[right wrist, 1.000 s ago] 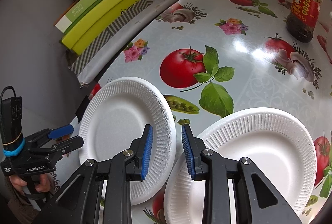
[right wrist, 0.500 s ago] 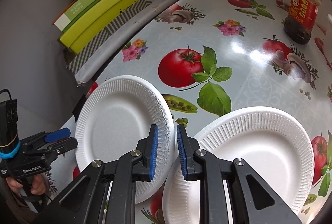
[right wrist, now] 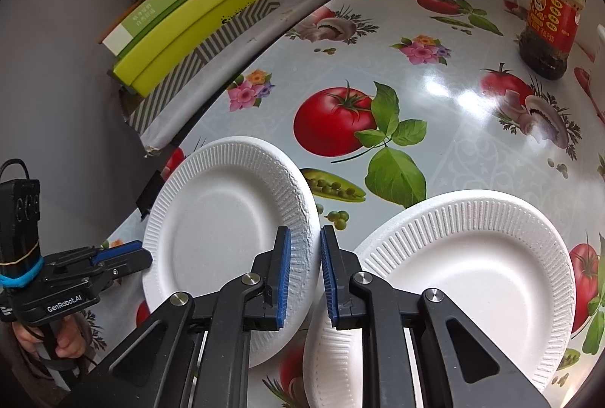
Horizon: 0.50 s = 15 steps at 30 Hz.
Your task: Organize plates and bowls
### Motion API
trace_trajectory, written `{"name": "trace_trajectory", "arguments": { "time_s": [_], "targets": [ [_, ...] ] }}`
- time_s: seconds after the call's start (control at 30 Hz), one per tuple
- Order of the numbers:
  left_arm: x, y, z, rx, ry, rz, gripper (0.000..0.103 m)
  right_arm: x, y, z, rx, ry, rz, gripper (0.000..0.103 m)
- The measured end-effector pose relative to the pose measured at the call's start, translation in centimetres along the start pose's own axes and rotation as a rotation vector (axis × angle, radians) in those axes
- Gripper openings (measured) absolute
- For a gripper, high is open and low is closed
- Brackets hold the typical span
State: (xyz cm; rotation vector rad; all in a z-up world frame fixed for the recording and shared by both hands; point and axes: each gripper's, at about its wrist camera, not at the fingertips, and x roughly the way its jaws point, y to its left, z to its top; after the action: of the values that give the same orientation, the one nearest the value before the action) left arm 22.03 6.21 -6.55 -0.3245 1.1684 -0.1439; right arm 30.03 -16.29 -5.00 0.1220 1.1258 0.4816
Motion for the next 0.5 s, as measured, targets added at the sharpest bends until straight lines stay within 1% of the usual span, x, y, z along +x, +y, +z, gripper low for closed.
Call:
{"name": "trace_trajectory", "arguments": {
  "time_s": [0.17,0.5],
  "targets": [
    [-0.2,0.0,0.0,0.000,-0.006,-0.016,0.023,-0.5,-0.3,0.0,0.016,-0.009,0.007,0.016],
    [-1.4,-0.4,0.0,0.011,-0.029,-0.011,0.023,-2.1,0.3,-0.1,0.024,-0.038,0.015,0.016]
  ]
}}
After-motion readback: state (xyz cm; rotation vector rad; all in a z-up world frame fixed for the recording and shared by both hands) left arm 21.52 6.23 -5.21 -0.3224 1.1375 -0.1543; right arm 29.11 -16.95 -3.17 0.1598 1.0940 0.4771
